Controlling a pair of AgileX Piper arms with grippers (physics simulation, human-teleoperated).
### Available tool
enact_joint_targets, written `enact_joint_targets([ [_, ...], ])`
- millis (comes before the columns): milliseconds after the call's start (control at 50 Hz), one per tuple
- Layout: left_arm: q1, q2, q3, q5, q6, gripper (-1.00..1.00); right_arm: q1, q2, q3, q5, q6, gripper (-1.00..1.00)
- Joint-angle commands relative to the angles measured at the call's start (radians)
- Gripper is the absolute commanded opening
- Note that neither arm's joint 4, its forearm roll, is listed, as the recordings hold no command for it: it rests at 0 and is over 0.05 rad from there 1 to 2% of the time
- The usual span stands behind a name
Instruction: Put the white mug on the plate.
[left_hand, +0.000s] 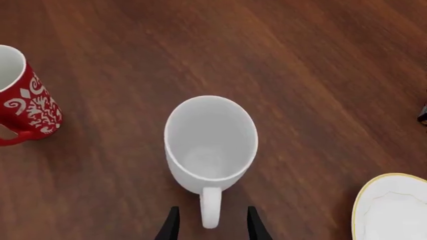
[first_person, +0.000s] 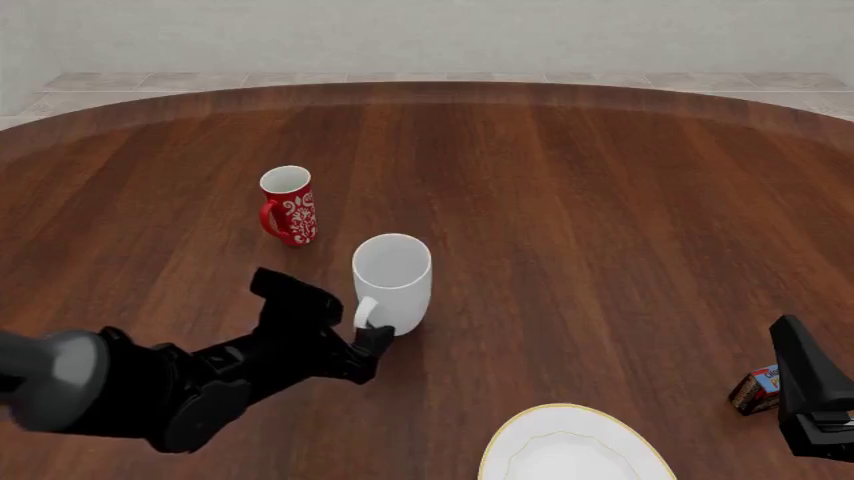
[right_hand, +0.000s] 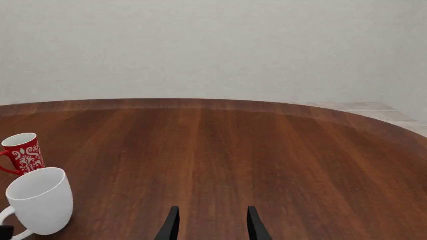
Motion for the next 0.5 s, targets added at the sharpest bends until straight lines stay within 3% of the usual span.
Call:
enact_joint_targets([
  [20, -0.002, 0.028, -0.014, -0.009, -0.025, 1.0, 0.003, 0.006, 0.001, -0.005, 0.0, 1.0],
  [500, -0.015, 0.046, -0.02, -0.024, -0.07, 1.0, 0.003, 0.006, 0.001, -0.005, 0.0, 1.0],
])
